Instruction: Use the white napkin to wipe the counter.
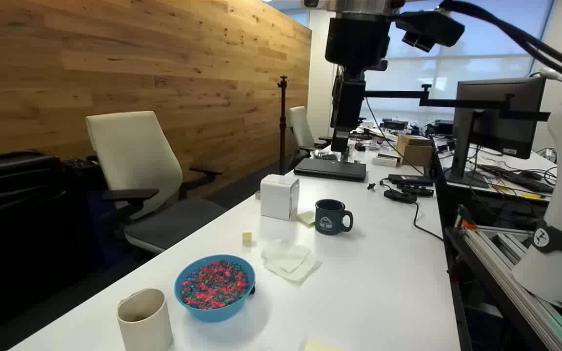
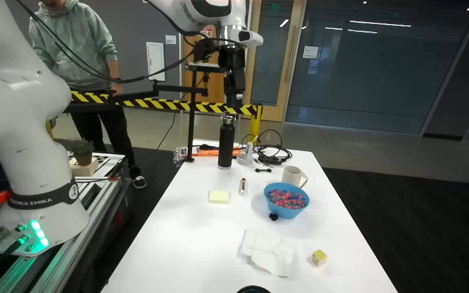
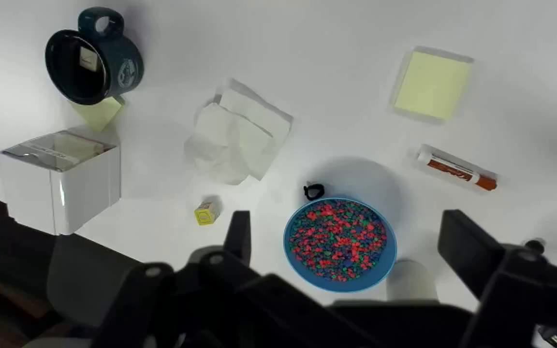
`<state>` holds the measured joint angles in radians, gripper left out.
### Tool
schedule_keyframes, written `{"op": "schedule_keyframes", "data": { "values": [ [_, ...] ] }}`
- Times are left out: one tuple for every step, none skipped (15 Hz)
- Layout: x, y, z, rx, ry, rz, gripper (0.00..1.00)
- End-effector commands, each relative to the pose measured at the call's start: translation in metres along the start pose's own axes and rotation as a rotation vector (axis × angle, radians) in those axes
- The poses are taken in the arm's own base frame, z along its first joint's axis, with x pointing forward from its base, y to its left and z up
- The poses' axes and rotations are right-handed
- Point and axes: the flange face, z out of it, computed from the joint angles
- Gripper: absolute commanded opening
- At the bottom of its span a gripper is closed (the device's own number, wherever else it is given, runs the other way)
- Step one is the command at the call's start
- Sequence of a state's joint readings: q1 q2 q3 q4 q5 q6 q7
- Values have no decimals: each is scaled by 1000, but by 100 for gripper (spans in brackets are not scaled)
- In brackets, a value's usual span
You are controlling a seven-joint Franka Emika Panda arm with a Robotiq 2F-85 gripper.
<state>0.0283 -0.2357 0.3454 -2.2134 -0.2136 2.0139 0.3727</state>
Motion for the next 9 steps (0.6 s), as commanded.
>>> {"op": "schedule_keyframes", "data": {
  "values": [
    [0,0,-1,0,-1,0,100],
    [1,0,0,1,-3,1,100],
    [1,0,0,2,-6,1,100],
    [2,0,1,3,-8,2,100],
    [2,1,1,4,-11,2,100],
    [2,1,2,5,-17,3,100],
    [2,1,2,7,-18,-3,100],
    [2,2,2,9,-15,-7,100],
    [2,4,2,6,-15,-6,100]
  ]
}}
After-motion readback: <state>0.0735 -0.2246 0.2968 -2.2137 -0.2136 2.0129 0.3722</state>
